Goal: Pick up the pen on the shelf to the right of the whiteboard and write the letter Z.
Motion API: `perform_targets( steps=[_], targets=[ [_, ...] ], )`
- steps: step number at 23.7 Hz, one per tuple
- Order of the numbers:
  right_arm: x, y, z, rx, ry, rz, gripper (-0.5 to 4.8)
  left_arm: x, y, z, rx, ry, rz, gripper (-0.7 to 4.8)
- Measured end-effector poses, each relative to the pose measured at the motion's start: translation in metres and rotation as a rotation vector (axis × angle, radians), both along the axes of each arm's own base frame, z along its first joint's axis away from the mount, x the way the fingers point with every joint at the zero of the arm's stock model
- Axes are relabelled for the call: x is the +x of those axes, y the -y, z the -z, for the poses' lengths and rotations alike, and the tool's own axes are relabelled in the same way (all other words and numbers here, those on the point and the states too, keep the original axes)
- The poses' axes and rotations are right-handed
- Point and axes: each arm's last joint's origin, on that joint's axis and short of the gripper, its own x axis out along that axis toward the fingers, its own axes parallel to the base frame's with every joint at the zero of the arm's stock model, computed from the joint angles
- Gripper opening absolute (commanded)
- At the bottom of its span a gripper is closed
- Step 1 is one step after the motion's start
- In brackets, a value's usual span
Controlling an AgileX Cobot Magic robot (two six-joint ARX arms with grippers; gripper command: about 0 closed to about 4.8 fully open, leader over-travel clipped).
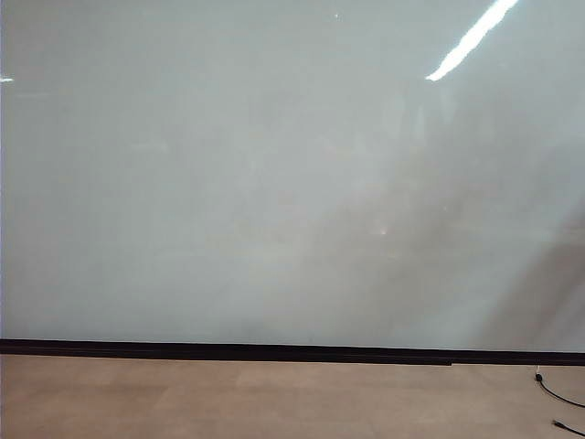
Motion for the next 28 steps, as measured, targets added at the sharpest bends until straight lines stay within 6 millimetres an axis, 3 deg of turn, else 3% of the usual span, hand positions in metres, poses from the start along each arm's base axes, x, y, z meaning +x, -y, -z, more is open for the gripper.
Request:
perform_targets(
  steps=[6, 16, 23, 26, 28],
  targets=[
    [0.012, 0.005, 0.008, 0.007, -0.013, -0.050, 4.79, 0.000, 0.000, 0.000, 0.000, 0.000, 0.000, -0.04],
    [0.024, 0.011, 0.001, -0.020, 0.022, -0.133, 4.79, 0.000, 0.000, 0.000, 0.000, 0.000, 0.000, -0.05],
    [0.024, 0.018, -0.001, -0.009, 0.024, -0.156, 4.47, 0.000, 0.000, 0.000, 0.000, 0.000, 0.000, -0.05],
    [0.023, 0.019, 0.003, 0.008, 0.006, -0.154, 3.93, 0.000, 0.000, 0.000, 0.000, 0.000, 0.000, -0.05],
    [0.023, 0.020, 0.004, 0.010, 0.003, -0.153, 3.88, 0.000, 0.000, 0.000, 0.000, 0.000, 0.000, -0.05]
  ],
)
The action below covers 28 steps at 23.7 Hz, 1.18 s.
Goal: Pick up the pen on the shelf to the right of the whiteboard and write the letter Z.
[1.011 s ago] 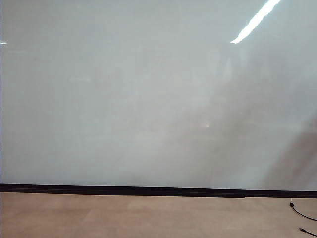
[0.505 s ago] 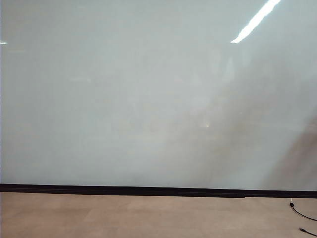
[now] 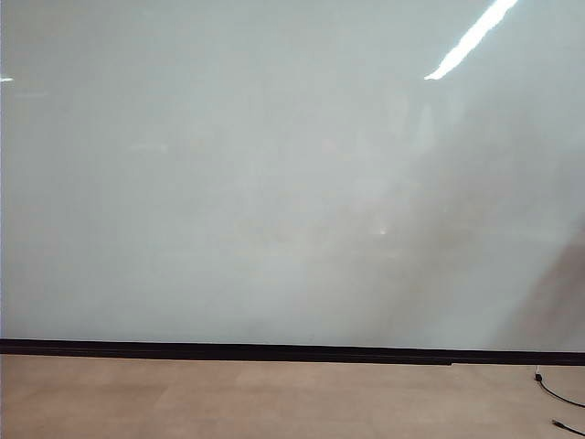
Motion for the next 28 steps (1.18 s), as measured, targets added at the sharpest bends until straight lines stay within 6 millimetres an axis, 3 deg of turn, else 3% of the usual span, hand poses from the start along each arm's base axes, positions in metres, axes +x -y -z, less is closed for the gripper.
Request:
perform_targets(
  steps=[3, 8, 12, 28],
  targets=[
    [0.0001, -0.0001, -0.0001, 0.001, 0.000, 0.000, 3.59, 0.0000, 0.0000, -0.0001, 0.000, 0.000, 0.000, -0.04],
    [0.0001, -0.0002, -0.0002, 0.000, 0.001, -0.001, 3.53, 0.0000, 0.0000, -0.0001, 0.000, 0.000, 0.000, -0.05],
    [0.0002, -0.0004, -0.0002, 0.001, 0.001, -0.002, 3.05, 0.0000, 0.0000, 0.0000, 0.000, 0.000, 0.000, -0.04],
    [0.0051, -0.0055, 0.0050, 0.008, -0.001, -0.022, 3.04, 0.0000, 0.0000, -0.0001, 0.000, 0.000, 0.000, -0.05]
  ],
)
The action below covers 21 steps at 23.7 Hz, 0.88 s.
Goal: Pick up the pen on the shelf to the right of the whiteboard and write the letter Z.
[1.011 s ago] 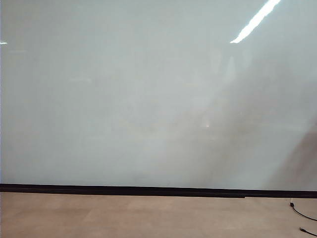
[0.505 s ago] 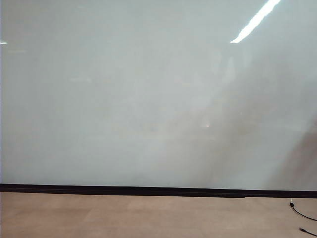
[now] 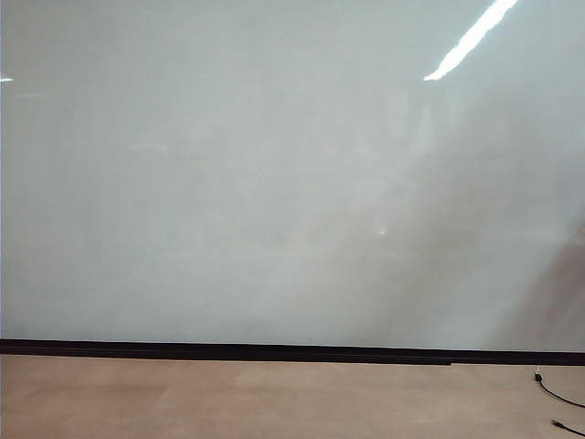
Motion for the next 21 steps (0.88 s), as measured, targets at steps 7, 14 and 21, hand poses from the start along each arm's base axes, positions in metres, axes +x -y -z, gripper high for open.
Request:
perform_targets(
  steps=[7, 14, 21],
  targets=[
    [-0.0001, 0.0008, 0.0001, 0.003, 0.001, 0.023, 3.04, 0.0000, 0.0000, 0.0000, 0.000, 0.000, 0.000, -0.05],
    [0.0032, 0.0024, -0.0038, 0.000, 0.017, 0.023, 2.90, 0.0000, 0.0000, 0.0000, 0.000, 0.000, 0.000, -0.05],
    [0.0035, 0.0024, -0.0042, 0.011, 0.018, 0.019, 2.47, 0.0000, 0.0000, 0.0000, 0.000, 0.000, 0.000, -0.04]
  ],
)
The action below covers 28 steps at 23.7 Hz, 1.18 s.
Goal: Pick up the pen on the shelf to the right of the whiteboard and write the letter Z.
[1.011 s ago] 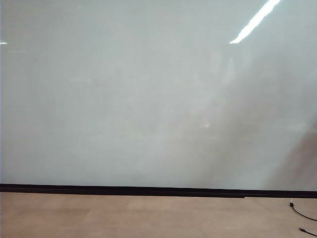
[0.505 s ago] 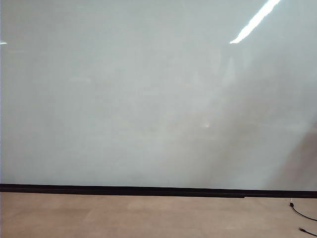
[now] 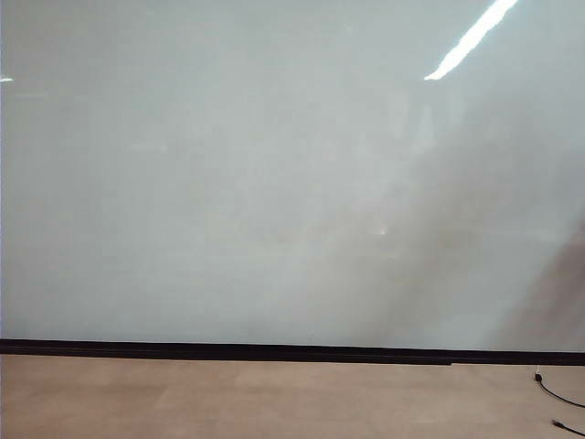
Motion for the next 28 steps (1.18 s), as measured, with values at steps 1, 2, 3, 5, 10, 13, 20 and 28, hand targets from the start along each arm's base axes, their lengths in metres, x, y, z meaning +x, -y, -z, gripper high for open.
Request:
perform_targets(
  steps=[1, 2, 3, 5, 10, 13, 20, 28],
  targets=[
    [0.0000, 0.0000, 0.0000, 0.000, 0.000, 0.000, 2.46, 0.0000, 0.0000, 0.0001, 0.000, 0.000, 0.000, -0.04],
    [0.0000, 0.0000, 0.0000, 0.000, 0.000, 0.000, 2.46, 0.0000, 0.0000, 0.0001, 0.000, 0.000, 0.000, -0.05],
    [0.0000, 0.0000, 0.0000, 0.000, 0.000, -0.001, 2.46, 0.0000, 0.0000, 0.0001, 0.000, 0.000, 0.000, -0.04],
    [0.0000, -0.0002, 0.0000, 0.001, -0.001, -0.007, 2.46, 0.0000, 0.0000, 0.0001, 0.000, 0.000, 0.000, -0.04],
    [0.0000, -0.0008, 0.0012, 0.009, -0.012, -0.025, 2.46, 0.0000, 0.0000, 0.0000, 0.000, 0.000, 0.000, -0.04],
    [0.0001, -0.0012, 0.0025, 0.016, -0.024, -0.031, 2.45, 0.0000, 0.0000, 0.0000, 0.000, 0.000, 0.000, -0.04],
    [0.0003, -0.0014, 0.0022, 0.015, -0.022, -0.032, 1.94, 0.0000, 0.0000, 0.0001, 0.000, 0.000, 0.000, -0.05],
    [0.0001, 0.0003, 0.0007, 0.011, -0.013, -0.028, -0.09, 0.0000, 0.0000, 0.0000, 0.000, 0.000, 0.000, -0.05]
  ],
)
